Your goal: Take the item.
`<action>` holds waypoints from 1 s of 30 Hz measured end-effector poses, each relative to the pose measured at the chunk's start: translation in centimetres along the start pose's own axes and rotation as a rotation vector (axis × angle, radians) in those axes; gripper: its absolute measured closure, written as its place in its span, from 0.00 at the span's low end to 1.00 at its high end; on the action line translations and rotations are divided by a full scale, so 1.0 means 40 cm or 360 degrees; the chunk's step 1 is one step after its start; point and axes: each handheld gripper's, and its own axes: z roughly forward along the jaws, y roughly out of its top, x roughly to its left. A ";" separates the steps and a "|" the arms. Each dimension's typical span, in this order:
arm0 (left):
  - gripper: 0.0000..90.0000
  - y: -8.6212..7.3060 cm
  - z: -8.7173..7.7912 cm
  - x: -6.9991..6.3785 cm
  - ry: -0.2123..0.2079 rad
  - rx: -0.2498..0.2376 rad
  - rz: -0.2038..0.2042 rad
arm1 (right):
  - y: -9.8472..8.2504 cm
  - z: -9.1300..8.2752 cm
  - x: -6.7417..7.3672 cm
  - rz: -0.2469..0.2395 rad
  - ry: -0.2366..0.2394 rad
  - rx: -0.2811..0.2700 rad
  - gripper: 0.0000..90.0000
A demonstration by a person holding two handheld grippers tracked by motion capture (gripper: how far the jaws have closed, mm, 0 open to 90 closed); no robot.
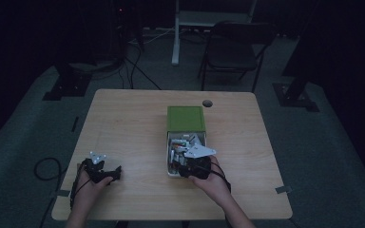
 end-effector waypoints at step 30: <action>0.03 0.000 0.000 0.000 0.0000 0.0000 0.0000 | -0.018 0.067 0.012 0.0096 -0.0098 0.0097 0.90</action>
